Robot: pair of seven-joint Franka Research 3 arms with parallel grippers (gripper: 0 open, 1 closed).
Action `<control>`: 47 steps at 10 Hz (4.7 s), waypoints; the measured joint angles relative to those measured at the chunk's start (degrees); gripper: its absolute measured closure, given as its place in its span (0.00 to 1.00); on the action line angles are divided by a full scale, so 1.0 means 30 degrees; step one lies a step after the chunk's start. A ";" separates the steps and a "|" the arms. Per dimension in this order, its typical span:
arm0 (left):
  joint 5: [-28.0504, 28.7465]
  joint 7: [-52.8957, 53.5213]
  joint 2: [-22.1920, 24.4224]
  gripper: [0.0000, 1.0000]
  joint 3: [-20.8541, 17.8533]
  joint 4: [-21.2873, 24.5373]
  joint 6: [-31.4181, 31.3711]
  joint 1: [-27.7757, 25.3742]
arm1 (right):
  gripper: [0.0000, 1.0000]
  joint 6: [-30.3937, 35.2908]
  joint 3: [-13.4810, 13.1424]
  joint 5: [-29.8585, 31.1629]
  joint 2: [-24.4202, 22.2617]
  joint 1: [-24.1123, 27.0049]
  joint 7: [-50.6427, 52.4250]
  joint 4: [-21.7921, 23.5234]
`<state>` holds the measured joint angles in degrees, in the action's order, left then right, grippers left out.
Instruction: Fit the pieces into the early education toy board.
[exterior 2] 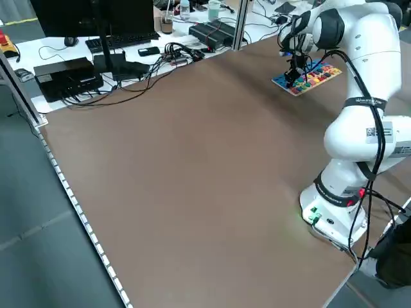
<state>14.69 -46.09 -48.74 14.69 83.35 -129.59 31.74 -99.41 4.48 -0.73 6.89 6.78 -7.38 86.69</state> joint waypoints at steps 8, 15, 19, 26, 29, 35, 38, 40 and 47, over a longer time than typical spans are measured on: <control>-0.0215 -0.0033 0.0004 0.87 0.0001 -0.0013 0.0014 -0.0054 | 0.01 -0.0005 -0.0009 0.0000 0.0000 0.0000 0.0000 0.0000; -0.0179 -0.1175 0.0063 0.87 -0.0154 0.0101 0.0527 0.0868 | 0.01 -0.0007 -0.0003 0.0000 0.0000 0.0000 0.0000 0.0000; -0.0150 -0.1117 0.0067 0.87 -0.0181 0.0104 0.0527 0.0919 | 0.01 -0.0011 -0.0002 0.0000 0.0000 0.0000 0.0000 -0.0002; -0.0130 -0.0795 0.0070 0.71 -0.0175 0.0202 0.0520 0.0995 | 0.01 -0.0012 -0.0027 0.0000 0.0000 0.0004 0.0000 -0.0002; -0.0130 -0.0794 0.0072 0.71 -0.0174 0.0203 0.0521 0.0996 | 0.01 -0.0013 -0.0039 0.0000 0.0000 0.0006 0.0000 -0.0002; -0.0131 -0.0795 0.0301 0.71 -0.0152 0.0514 0.0552 0.0998 | 0.01 -0.0017 -0.0041 0.0000 0.0000 0.0006 0.0000 -0.0003; -0.0132 -0.0807 0.0516 0.71 -0.0100 0.0770 0.0580 0.0998 | 0.01 -0.0019 -0.0041 0.0000 0.0000 0.0006 0.0000 -0.0003; -0.0132 -0.0812 0.0770 0.71 -0.0086 0.0777 0.0582 0.0995 | 0.01 -0.0020 -0.0042 0.0001 0.0000 0.0006 0.0000 -0.0004; -0.0156 0.0205 0.4545 0.46 -0.0175 0.0666 0.2586 -0.0747 | 0.01 -0.0026 -0.0043 0.0004 0.0000 0.0007 0.0000 -0.0013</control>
<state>14.23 -45.47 -35.11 14.16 85.35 -121.83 29.50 -99.49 4.35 -0.72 6.88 6.80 -7.38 86.65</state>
